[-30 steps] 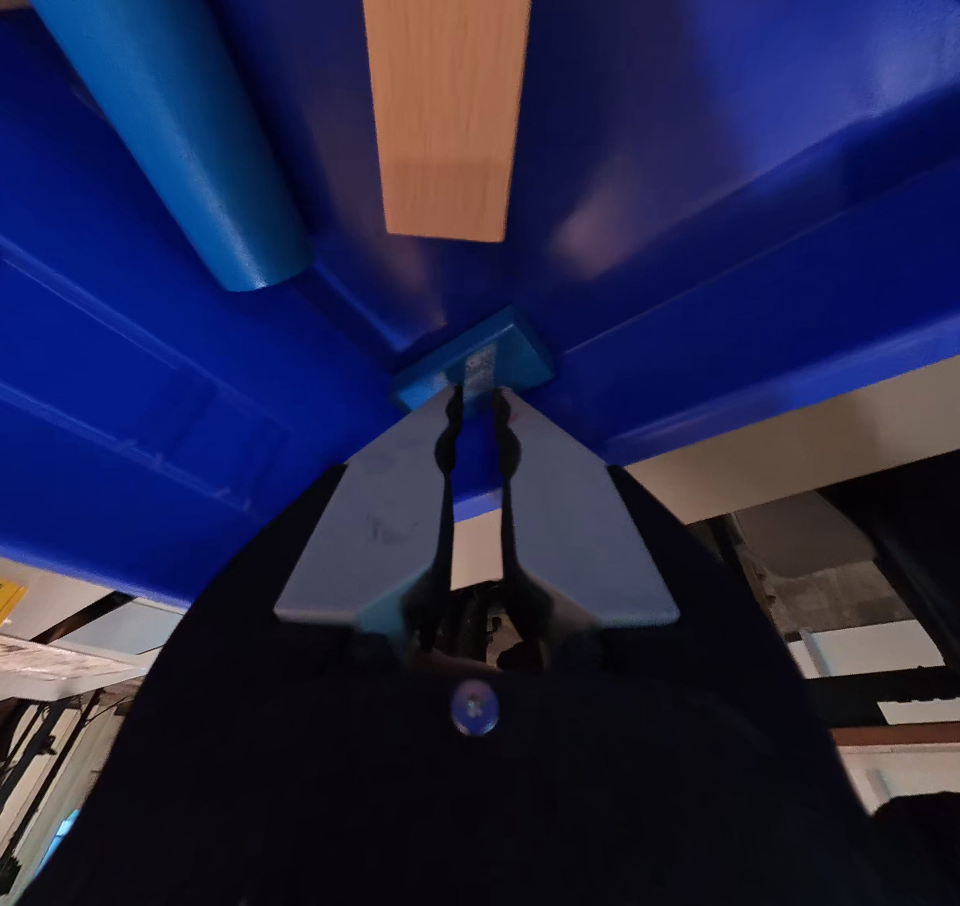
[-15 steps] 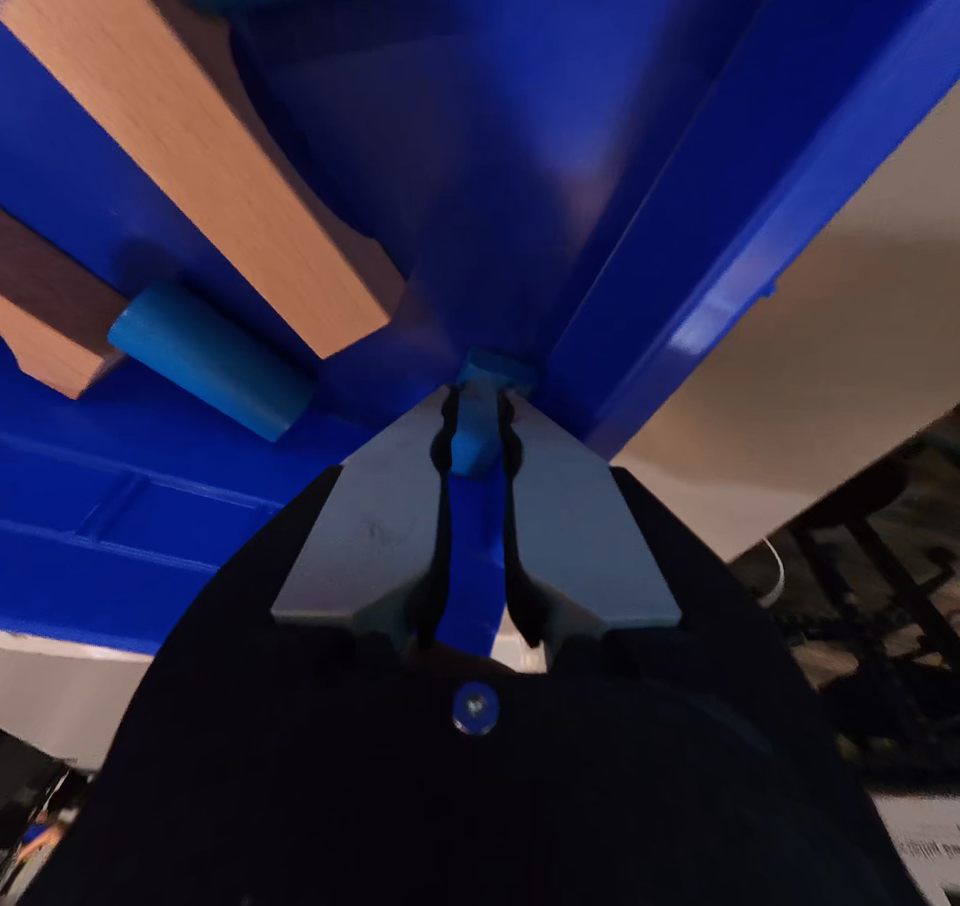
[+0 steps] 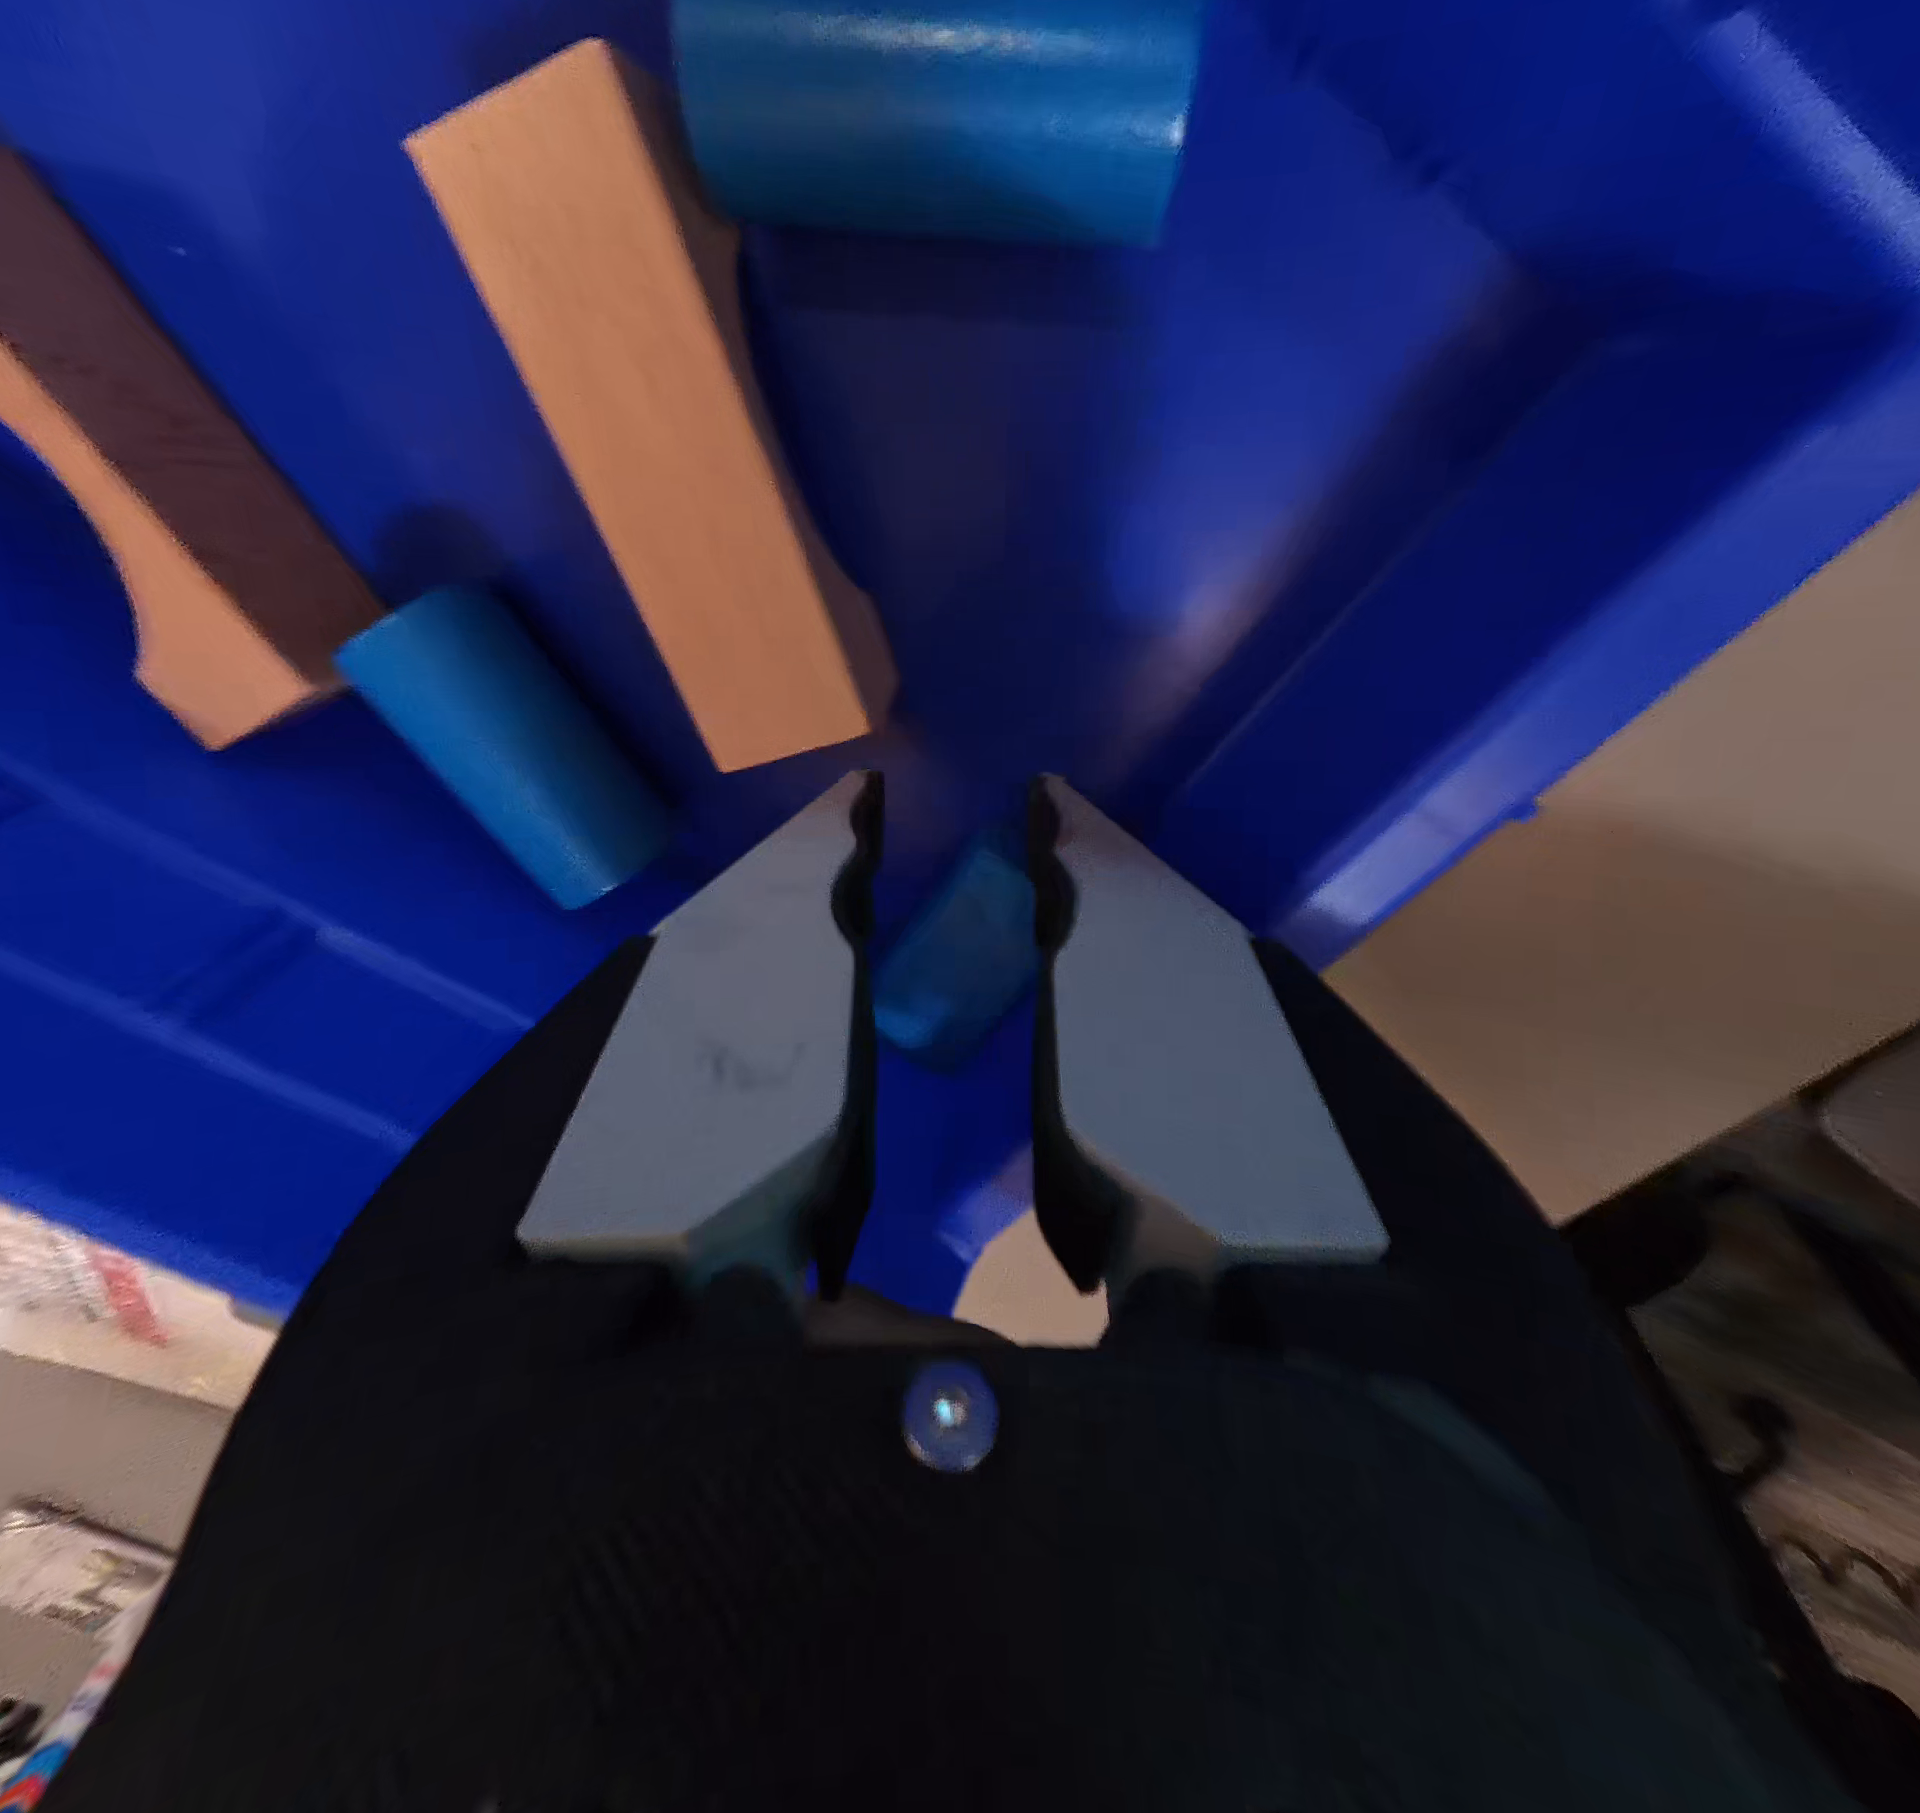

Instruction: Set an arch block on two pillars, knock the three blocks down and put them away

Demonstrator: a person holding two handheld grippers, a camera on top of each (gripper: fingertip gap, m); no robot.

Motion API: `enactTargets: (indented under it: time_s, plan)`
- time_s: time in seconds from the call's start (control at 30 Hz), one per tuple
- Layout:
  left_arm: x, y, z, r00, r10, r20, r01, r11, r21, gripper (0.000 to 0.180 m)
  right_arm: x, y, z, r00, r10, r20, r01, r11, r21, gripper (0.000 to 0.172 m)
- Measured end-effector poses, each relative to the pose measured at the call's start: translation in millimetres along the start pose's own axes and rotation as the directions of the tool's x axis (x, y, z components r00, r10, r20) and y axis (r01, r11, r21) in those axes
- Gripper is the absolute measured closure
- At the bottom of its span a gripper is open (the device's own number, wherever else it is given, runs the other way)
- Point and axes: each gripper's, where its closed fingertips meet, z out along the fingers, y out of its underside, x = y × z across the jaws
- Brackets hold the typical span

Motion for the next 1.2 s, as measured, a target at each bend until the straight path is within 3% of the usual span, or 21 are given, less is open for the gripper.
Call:
enactTargets:
  time_s: [0.07, 0.13, 0.27, 0.37, 0.43, 0.47, 0.53, 0.6, 0.77, 1.0, 1.2]
  plan:
    - [7, 10, 7, 1.000, 0.007, -0.021, -0.009, 0.997, -0.076, 0.155, -1, 1, 1, 1.000, 0.003, 0.005, -0.003, 1.000, -0.003, 0.121]
    - [4, 19, 12, 0.999, 0.036, 0.006, -0.035, 0.987, -0.155, 0.171, -2, 1, 1, 1.000, 0.002, 0.007, -0.002, 1.000, -0.007, 0.121]
    - [-16, 31, 9, 0.980, 0.153, 0.129, -0.101, 0.935, -0.340, 0.157, -1, 1, 1, 1.000, 0.001, 0.004, -0.001, 1.000, -0.006, 0.121]
    - [-40, 21, 0, 0.954, 0.146, 0.264, -0.052, 0.942, -0.331, 0.161, -1, -1, -1, 1.000, 0.007, 0.006, -0.007, 1.000, 0.003, 0.122]
    - [-69, 11, -11, 0.885, 0.180, 0.429, -0.047, 0.952, -0.302, 0.180, -2, -2, -1, 1.000, 0.006, 0.008, -0.006, 1.000, 0.007, 0.122]
    - [-78, 9, -16, 0.859, 0.178, 0.480, -0.038, 0.957, -0.287, 0.180, -3, -3, -1, 1.000, 0.004, 0.010, -0.004, 1.000, 0.006, 0.122]
    - [-74, 12, -15, 0.884, 0.144, 0.445, -0.019, 0.962, -0.272, 0.178, -4, -3, -1, 1.000, -0.002, 0.012, 0.002, 1.000, 0.005, 0.122]
    - [-61, 14, -12, 0.922, 0.097, 0.374, -0.006, 0.971, -0.237, 0.158, -5, -2, 0, 1.000, -0.009, 0.012, 0.009, 1.000, 0.000, 0.122]
    - [-27, 24, -9, 0.990, -0.015, 0.138, 0.040, 0.982, -0.183, 0.140, -6, -1, 1, 1.000, -0.011, 0.018, 0.011, 1.000, -0.005, 0.122]
    - [-33, 57, 11, 0.994, 0.038, 0.099, -0.003, 0.942, -0.335, 0.145, -5, 1, 1, 1.000, -0.008, 0.015, 0.008, 1.000, -0.010, 0.122]
    - [-33, 56, 12, 0.992, 0.113, 0.060, -0.086, 0.939, -0.332, 0.150, -6, 1, 1, 1.000, -0.008, 0.019, 0.008, 1.000, -0.009, 0.122]
